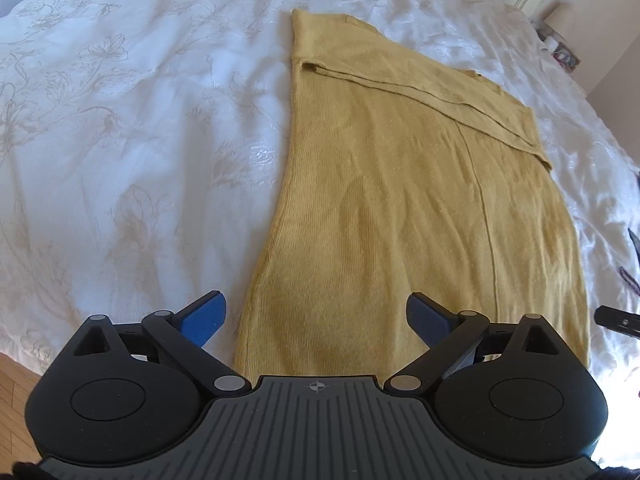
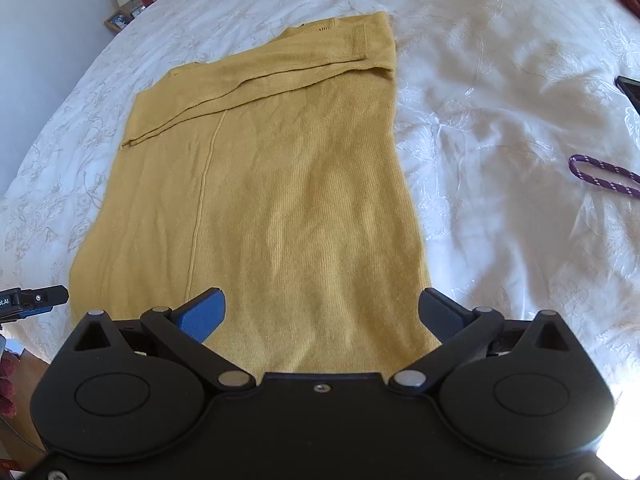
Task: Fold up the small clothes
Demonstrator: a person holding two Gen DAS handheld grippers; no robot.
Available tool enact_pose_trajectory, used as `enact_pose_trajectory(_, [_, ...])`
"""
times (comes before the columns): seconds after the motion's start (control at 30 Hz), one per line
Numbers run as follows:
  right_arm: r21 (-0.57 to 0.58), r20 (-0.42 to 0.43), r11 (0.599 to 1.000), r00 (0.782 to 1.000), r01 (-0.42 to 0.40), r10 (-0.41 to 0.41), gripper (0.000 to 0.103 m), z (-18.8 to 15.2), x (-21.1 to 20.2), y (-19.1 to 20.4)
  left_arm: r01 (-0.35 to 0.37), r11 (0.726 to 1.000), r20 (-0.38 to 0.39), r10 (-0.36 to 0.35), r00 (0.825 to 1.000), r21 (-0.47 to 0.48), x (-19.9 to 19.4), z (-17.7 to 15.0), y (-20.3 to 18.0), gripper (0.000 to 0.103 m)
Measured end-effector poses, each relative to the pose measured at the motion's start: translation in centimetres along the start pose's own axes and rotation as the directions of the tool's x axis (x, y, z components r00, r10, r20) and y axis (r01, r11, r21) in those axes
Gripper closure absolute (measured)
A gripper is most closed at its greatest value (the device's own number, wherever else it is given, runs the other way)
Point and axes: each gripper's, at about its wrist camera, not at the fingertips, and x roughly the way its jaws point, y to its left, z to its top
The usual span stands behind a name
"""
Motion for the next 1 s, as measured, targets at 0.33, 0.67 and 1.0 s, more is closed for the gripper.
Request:
enact_pose_trajectory(0.33, [0.004, -0.010, 1.000, 1.000, -0.011, 0.011, 0.001, -2.4, -0.9, -1.3, -0.016, 0.999, -0.024, 0.017, 1.000, 0.049, -0.3, -3.3, 0.4, 0.005])
enact_pose_trajectory(0.67, [0.001, -0.040, 1.000, 0.999, 0.000, 0.000, 0.001, -3.5, 0.4, -2.0, 0.008, 0.996, -0.036, -0.005, 0.999, 0.090, 2.0, -3.5, 0.5, 0.005])
enact_pose_trajectory(1.0, [-0.001, -0.074, 1.000, 0.997, 0.024, -0.024, 0.001, -3.2, 2.5, -2.7, 0.015, 0.992, -0.100, -0.003, 0.995, 0.125, 5.4, -2.9, 0.4, 0.001])
